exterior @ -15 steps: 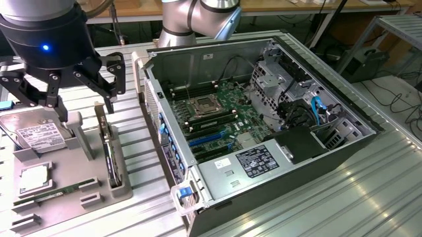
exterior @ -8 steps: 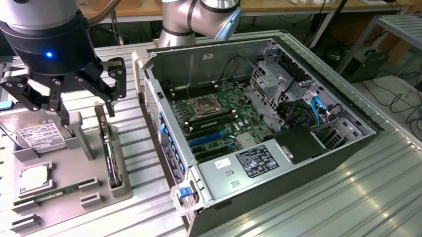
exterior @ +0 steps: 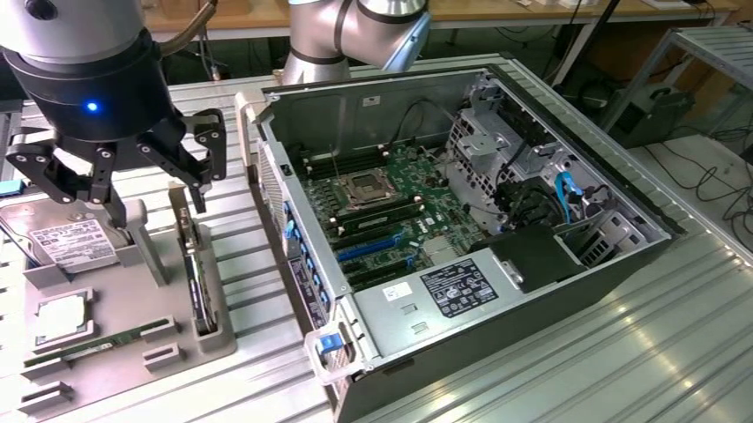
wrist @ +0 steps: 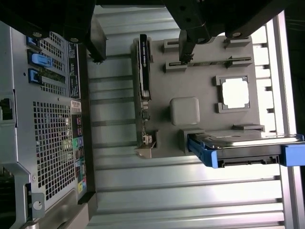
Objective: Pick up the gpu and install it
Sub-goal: 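Pick up the gpu and move the gpu toward the slot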
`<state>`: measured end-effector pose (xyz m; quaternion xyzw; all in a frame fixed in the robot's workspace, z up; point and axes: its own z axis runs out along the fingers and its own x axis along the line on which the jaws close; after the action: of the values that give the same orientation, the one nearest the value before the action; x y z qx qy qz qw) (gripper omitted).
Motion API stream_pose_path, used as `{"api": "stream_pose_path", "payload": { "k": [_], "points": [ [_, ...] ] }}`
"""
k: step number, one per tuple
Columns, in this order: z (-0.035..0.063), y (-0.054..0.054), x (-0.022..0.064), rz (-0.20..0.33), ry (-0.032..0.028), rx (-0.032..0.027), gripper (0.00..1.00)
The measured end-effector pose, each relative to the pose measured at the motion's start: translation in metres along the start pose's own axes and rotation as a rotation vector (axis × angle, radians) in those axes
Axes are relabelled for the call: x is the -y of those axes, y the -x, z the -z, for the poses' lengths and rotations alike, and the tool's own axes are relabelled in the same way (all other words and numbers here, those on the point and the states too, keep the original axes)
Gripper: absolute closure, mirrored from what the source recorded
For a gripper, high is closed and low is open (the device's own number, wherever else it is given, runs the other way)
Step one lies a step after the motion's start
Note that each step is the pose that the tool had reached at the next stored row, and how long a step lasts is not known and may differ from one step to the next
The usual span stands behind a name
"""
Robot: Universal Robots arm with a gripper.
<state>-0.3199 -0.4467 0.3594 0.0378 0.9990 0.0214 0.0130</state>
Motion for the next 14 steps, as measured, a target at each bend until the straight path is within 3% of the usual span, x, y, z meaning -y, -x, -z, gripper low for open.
{"api": "stream_pose_path", "payload": {
  "k": [14],
  "points": [
    [-0.0089,-0.0004,-0.0011,0.000,0.0000,-0.0005,0.28]
  ]
}}
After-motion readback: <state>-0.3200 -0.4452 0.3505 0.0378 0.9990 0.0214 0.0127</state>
